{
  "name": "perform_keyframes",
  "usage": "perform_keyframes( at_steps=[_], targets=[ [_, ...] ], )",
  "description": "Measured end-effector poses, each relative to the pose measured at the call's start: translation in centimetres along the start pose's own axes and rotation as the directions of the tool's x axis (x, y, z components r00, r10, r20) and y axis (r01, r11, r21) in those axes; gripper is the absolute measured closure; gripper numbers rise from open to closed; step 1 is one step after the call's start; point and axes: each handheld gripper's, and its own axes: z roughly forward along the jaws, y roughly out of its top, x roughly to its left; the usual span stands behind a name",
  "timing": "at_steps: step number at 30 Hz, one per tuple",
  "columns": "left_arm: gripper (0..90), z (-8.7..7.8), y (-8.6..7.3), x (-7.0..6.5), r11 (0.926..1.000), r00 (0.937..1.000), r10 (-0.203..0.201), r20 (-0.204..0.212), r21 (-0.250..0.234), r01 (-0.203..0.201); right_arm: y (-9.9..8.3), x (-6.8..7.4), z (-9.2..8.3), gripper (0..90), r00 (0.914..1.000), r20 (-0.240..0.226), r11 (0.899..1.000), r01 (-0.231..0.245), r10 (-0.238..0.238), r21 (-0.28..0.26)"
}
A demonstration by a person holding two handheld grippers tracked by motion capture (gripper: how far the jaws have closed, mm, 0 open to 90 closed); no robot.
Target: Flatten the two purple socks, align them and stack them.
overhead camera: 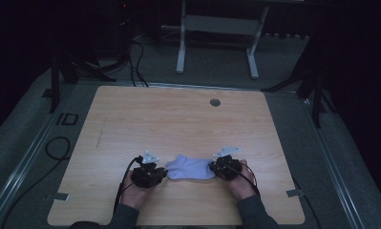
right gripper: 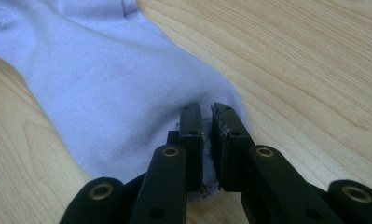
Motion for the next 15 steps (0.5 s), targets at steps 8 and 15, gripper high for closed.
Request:
perform_keyframes(
  at_steps=[8,15],
  targets=[
    [72.1,1.1,1.1,-2.3,0.988,0.9899,0.136,0.039,-0.079,-0.133,-0.2,0.1,0.0,82.4,1.0,0.007,1.0,-0.003,0.003,-0.016],
    [73.3,2.7,0.4,-2.5,0.9879,0.988,0.154,0.013,-0.023,-0.153,-0.4,0.1,0.0,81.3,0.9999,0.012,1.0,0.004,-0.004,-0.028]
  ],
)
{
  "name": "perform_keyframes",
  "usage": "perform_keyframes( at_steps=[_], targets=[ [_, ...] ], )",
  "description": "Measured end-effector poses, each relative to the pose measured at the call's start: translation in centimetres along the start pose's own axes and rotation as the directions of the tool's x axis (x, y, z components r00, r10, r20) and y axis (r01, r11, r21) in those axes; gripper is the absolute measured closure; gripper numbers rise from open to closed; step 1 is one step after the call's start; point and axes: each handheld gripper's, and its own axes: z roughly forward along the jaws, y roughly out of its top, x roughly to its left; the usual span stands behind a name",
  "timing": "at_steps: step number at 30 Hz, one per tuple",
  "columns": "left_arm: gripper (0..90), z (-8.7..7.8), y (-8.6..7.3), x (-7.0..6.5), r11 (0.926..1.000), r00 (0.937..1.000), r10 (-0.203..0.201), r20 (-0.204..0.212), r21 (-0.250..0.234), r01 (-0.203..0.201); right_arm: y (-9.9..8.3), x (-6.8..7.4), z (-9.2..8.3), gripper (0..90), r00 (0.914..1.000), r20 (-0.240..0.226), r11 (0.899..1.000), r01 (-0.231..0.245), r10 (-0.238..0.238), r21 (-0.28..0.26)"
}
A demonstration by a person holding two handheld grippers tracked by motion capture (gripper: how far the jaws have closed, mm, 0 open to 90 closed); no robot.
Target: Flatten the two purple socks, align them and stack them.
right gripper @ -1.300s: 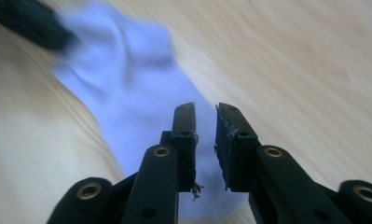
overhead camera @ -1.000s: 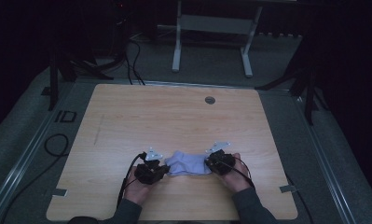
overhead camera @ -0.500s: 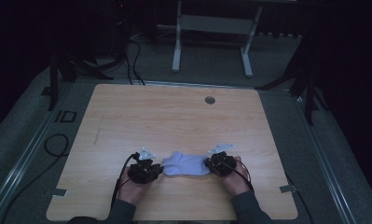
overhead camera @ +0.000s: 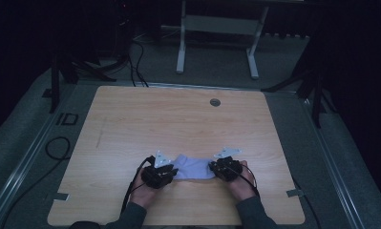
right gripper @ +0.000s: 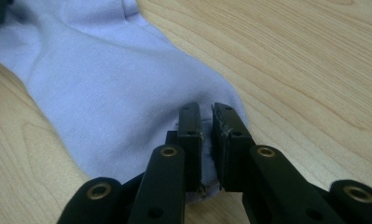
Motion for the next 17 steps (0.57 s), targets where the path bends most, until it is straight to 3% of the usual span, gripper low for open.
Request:
perform_keyframes(
  at_steps=[4,7,9,12,17],
  targets=[
    [75.7,0.3,-0.2,0.2,0.9996,0.9995,0.015,-0.026,0.023,-0.015,-0.1,0.2,0.0,79.7,0.9997,0.022,1.0,0.011,-0.011,-0.012],
    [76.1,0.3,-0.3,0.2,0.9998,0.9997,0.01,-0.022,0.02,-0.01,-0.3,0.3,-0.1,79.1,0.9994,0.032,1.0,0.014,-0.014,-0.022],
    [76.2,0.2,-0.3,0.2,0.9999,0.9997,0.0,-0.023,0.015,0.0,-0.3,0.2,-0.2,77.4,0.9999,0.012,0.999,-0.006,0.007,-0.035],
    [76.1,0.1,-0.4,0.4,0.9999,0.9998,-0.016,-0.013,0.002,0.016,-0.4,-0.3,-1.0,75.8,0.9973,-0.045,0.993,-0.061,0.057,-0.097],
    [73.2,-0.6,-0.3,0.9,0.9991,0.9998,-0.021,0.003,-0.038,0.021,-0.5,-1.1,-2.7,72.2,0.997,-0.027,0.984,-0.076,0.072,-0.163]
  ],
)
